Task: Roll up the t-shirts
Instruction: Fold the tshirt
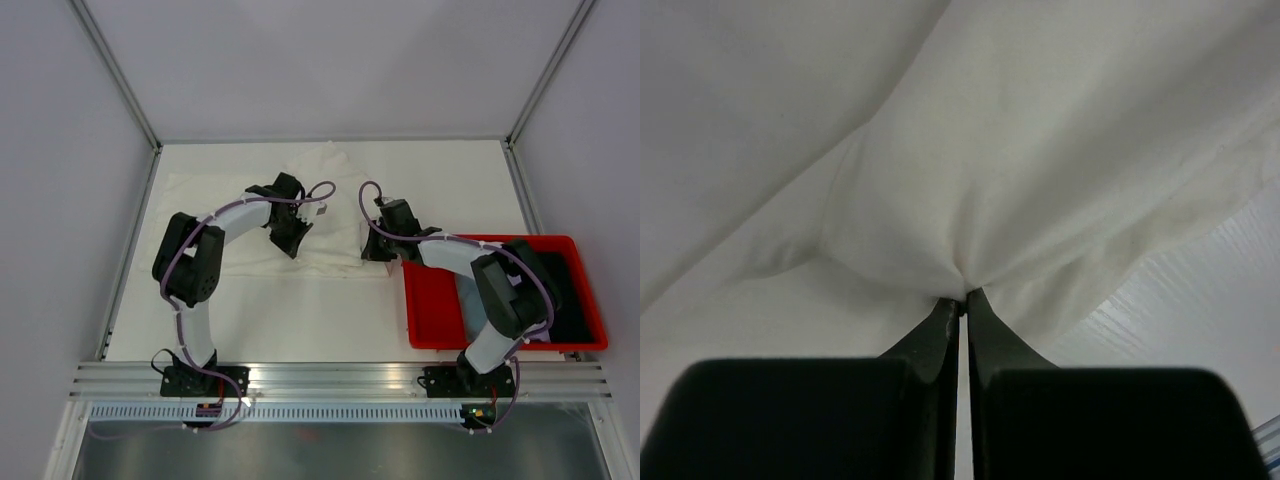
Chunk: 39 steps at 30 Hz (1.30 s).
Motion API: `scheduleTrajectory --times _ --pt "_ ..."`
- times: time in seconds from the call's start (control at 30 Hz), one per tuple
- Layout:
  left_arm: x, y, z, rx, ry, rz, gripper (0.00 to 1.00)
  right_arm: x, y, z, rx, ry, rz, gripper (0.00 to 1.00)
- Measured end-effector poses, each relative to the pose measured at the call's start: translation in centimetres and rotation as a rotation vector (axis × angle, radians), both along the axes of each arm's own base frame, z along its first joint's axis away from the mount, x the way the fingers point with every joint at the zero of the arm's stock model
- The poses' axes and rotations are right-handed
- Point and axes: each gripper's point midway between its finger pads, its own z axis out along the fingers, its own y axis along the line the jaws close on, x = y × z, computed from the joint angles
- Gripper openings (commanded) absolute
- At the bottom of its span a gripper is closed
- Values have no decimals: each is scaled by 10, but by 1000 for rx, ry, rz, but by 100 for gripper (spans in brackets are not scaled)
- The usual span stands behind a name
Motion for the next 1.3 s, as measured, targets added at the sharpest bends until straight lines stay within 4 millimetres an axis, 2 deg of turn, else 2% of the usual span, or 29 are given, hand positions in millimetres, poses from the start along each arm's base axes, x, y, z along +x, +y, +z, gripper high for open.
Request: scheduleTrajectory --times 0.1,0.17,0.23,0.3,0.33,0.37,0.47,0.57,0.7,0.8,1.0,1.1,1.23,1.3 --pt "-4 3 -14 24 40 1 2 0 0 -10 -6 19 -3 0" --pt "-2 3 -12 27 38 1 10 0 0 -13 -9 26 -7 2" --pt "0 3 -11 28 30 1 21 0 -1 -13 -12 25 -13 8" --pt "0 6 -11 45 24 1 30 2 -3 -13 -20 21 -23 22" --pt "0 7 -9 50 23 1 36 2 -4 -14 -25 20 -26 24" --pt "-1 9 -7 54 22 0 37 2 -4 -13 -29 18 -23 27" --pt "-2 11 2 58 9 1 43 -1 -10 -6 -58 9 -27 27" --pt "-2 13 18 52 -20 4 43 3 -9 13 -81 -37 -27 22" --pt "4 10 40 28 -71 5 42 14 16 48 -55 -136 17 11" --pt "5 5 43 19 -79 -2 41 18 35 57 -14 -166 46 11" --pt "-3 -4 30 18 -35 -25 42 45 44 29 -32 -123 26 12" --pt "-3 -5 24 20 -19 -21 42 49 43 14 -31 -94 21 7" --pt "4 -8 11 30 -4 -8 42 59 41 -6 -21 -55 -10 1" --pt "12 -10 3 40 -4 -1 42 64 39 -16 -6 -35 -36 1"
